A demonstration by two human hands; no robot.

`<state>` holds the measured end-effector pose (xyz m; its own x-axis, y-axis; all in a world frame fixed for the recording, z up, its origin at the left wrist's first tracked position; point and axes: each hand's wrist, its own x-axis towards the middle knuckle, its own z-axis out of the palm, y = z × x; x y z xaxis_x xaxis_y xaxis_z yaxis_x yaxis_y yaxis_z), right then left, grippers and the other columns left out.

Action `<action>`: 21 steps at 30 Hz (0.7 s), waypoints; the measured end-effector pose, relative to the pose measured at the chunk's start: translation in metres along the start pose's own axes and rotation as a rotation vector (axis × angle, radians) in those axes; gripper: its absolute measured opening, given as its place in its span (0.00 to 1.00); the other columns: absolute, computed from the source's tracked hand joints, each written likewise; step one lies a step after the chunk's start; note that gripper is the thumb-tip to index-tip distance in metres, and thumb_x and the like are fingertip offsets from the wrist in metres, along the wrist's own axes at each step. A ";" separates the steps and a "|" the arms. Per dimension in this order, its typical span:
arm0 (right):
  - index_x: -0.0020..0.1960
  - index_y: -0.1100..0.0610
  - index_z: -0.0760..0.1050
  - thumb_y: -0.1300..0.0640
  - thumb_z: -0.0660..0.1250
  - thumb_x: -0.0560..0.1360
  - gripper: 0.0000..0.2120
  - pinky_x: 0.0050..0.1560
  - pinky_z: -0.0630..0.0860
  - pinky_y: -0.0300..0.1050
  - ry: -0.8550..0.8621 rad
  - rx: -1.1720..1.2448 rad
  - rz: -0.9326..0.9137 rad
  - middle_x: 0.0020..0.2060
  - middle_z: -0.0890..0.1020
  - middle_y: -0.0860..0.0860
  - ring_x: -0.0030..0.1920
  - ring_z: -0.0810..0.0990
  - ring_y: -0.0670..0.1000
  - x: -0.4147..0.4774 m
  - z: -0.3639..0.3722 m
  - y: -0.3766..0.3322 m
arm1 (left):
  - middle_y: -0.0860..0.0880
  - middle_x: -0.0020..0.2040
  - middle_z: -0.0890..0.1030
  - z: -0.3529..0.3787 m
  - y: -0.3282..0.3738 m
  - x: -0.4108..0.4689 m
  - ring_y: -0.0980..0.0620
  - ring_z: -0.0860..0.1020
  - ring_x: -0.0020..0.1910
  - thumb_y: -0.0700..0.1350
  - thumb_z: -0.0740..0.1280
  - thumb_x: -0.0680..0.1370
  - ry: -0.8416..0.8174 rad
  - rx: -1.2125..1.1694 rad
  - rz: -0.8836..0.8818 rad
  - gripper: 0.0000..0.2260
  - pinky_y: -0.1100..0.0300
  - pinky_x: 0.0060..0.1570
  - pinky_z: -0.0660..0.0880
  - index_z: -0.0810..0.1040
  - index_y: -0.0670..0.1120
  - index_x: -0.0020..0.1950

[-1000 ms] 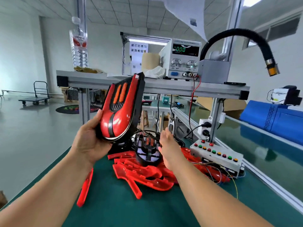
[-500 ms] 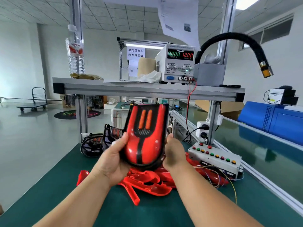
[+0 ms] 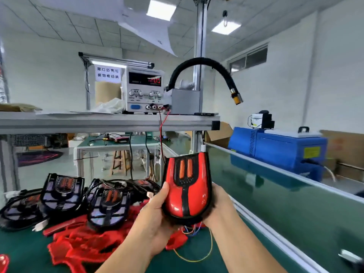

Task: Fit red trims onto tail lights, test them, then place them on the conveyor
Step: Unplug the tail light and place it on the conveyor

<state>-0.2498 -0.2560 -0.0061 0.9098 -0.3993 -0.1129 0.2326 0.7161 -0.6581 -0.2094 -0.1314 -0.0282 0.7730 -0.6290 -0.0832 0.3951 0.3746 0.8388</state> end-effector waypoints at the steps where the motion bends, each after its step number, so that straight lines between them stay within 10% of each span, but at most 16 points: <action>1: 0.44 0.68 0.84 0.56 0.52 0.81 0.25 0.32 0.82 0.54 0.048 -0.003 -0.032 0.42 0.84 0.66 0.38 0.85 0.63 -0.004 -0.008 -0.014 | 0.40 0.51 0.85 0.017 -0.002 0.006 0.42 0.85 0.44 0.55 0.68 0.70 -0.019 -0.011 -0.005 0.20 0.51 0.40 0.81 0.84 0.42 0.52; 4: 0.61 0.66 0.78 0.59 0.54 0.83 0.18 0.59 0.77 0.63 0.264 -0.038 -0.149 0.56 0.82 0.65 0.56 0.81 0.64 -0.014 -0.035 -0.057 | 0.40 0.47 0.86 0.065 -0.005 0.028 0.42 0.85 0.40 0.47 0.70 0.74 0.006 0.028 -0.032 0.12 0.52 0.36 0.81 0.84 0.40 0.50; 10: 0.51 0.63 0.78 0.55 0.59 0.83 0.14 0.29 0.80 0.47 0.452 -0.244 -0.322 0.38 0.86 0.57 0.41 0.84 0.57 -0.025 -0.088 -0.104 | 0.40 0.46 0.86 0.142 -0.024 0.085 0.41 0.84 0.40 0.45 0.69 0.78 0.060 0.141 -0.185 0.07 0.46 0.41 0.81 0.85 0.44 0.52; 21: 0.53 0.64 0.77 0.61 0.59 0.82 0.09 0.40 0.81 0.54 0.562 -0.259 -0.275 0.46 0.83 0.63 0.44 0.83 0.60 0.022 -0.127 -0.159 | 0.36 0.52 0.84 0.190 -0.044 0.151 0.36 0.82 0.52 0.45 0.70 0.77 0.032 0.149 -0.298 0.12 0.38 0.57 0.77 0.82 0.41 0.58</action>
<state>-0.3106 -0.4511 0.0018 0.4960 -0.8345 -0.2400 0.2763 0.4137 -0.8675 -0.2043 -0.3725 0.0248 0.6508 -0.6731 -0.3513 0.5309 0.0726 0.8443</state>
